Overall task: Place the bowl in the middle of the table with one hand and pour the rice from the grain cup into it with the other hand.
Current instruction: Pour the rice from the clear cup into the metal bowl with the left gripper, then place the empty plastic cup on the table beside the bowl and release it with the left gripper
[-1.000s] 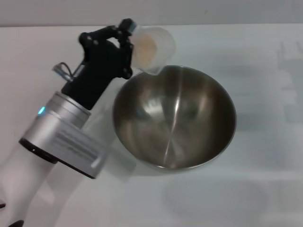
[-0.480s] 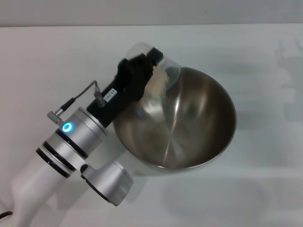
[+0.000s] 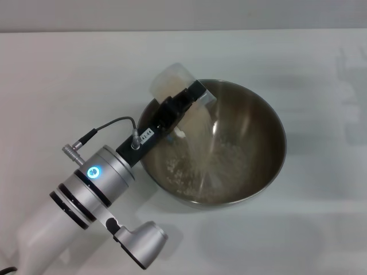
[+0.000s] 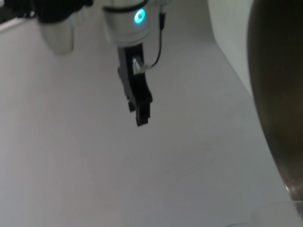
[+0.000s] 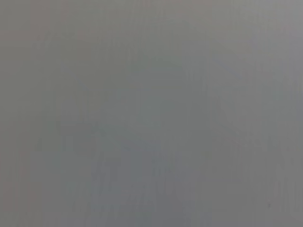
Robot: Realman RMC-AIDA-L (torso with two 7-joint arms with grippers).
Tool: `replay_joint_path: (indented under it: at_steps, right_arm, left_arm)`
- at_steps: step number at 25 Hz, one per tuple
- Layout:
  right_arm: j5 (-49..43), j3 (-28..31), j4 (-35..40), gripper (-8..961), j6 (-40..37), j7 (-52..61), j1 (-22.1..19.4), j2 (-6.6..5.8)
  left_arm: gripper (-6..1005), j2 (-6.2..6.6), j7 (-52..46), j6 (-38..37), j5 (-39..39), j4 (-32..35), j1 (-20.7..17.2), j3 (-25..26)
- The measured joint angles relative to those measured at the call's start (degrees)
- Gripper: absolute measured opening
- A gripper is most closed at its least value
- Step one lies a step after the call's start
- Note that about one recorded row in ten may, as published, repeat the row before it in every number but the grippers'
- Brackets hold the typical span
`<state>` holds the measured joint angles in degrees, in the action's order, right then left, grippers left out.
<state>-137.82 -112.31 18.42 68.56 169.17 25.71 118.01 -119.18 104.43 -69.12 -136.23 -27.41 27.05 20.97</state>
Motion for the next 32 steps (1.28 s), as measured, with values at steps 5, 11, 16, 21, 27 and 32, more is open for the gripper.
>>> replay_joint_path:
  at_steps: [5,11,16,21,27,32]
  right_arm:
    - [0.0,0.0,-0.3,427,-0.1,0.0,0.4,-0.12]
    - [0.0,0.0,-0.5,427,-0.4,0.0,0.6,-0.19]
    - [0.0,0.0,-0.5,427,-0.5,-0.1,0.7,-0.19]
    - [0.0,0.0,-0.5,427,-0.4,-0.1,0.7,-0.17]
    - [0.0,0.0,-0.5,427,-0.3,-0.1,0.7,-0.11]
    - [0.0,0.0,-0.5,427,-0.3,-0.1,0.8,0.07]
  left_arm:
    - [29,0.0,5.5,-0.1,0.0,-0.1,0.0,-0.9]
    - [29,0.0,10.8,0.0,-0.1,-0.1,0.0,-1.0]
    - [28,0.0,11.8,0.1,-0.1,-0.1,0.0,-1.0]
    - [28,0.0,11.4,0.0,0.0,-0.4,-0.2,-0.9]
    - [27,0.01,-1.3,-0.2,0.5,-2.6,-1.1,1.0]
    - [28,-0.01,-37.2,-1.1,1.3,-4.0,-3.1,7.6]
